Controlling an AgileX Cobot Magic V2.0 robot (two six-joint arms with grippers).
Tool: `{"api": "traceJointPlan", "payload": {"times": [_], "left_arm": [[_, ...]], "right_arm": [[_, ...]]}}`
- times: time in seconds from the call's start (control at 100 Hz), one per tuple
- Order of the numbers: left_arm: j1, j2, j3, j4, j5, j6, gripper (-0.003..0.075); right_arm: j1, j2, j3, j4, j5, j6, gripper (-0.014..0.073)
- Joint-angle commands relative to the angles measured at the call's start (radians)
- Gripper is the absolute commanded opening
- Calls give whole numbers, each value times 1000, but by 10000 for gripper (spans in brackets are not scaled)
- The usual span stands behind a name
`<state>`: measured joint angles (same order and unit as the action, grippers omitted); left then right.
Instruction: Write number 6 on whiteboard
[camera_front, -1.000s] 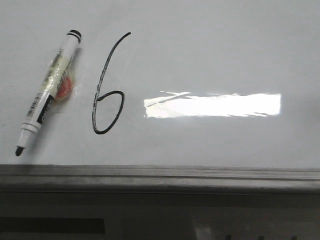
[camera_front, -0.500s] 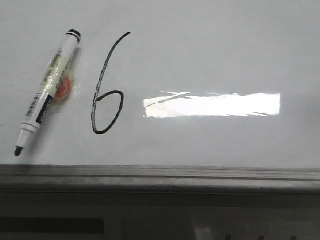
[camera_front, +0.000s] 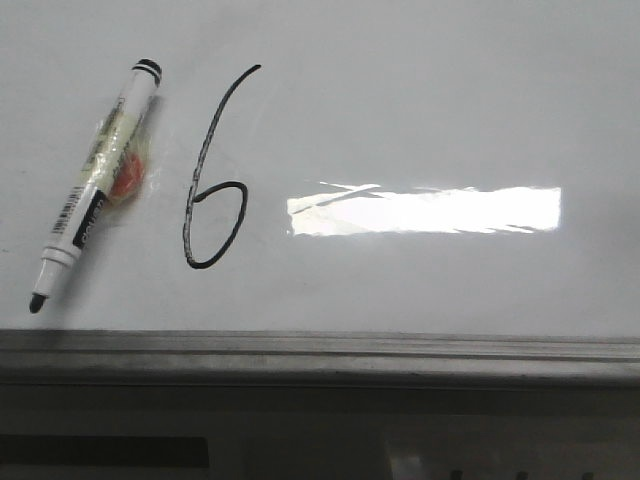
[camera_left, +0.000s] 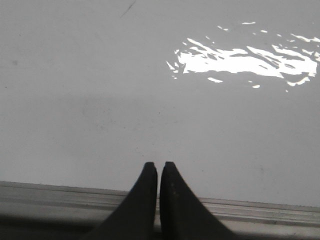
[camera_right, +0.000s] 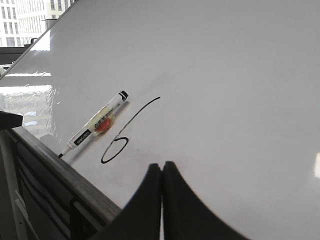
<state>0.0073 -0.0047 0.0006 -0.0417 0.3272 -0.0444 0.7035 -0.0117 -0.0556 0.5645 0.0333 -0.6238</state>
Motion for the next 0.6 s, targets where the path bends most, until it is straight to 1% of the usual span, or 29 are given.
{"api": "traceJointPlan", "payload": {"times": [0.0,0.29,0.41,0.48,0.58,0.59], "left_arm": [[2,-29,23,0,-56,-9,-20],[2,-29,23,0,-56,-9,-20],[2,-29,23,0,-56,-9,-20],[2,-29,23,0,-56,-9,-20],[2,-29,23,0,-56,-9,-20],[2,-29,23,0,-56,-9,-20]], "right_arm": [[-6,-11,-24,-5,-74,-6,-64],[-6,-11,-22,-10,-74,-6,-64],[-26,-11,-22,-119,-93,14,-64],[-68,-11,-22,-175,-98,76,-64],[-168,-11,-7,-291,-103,282,-64],[-176,-11,-5,-297,-103,282,-64]]}}
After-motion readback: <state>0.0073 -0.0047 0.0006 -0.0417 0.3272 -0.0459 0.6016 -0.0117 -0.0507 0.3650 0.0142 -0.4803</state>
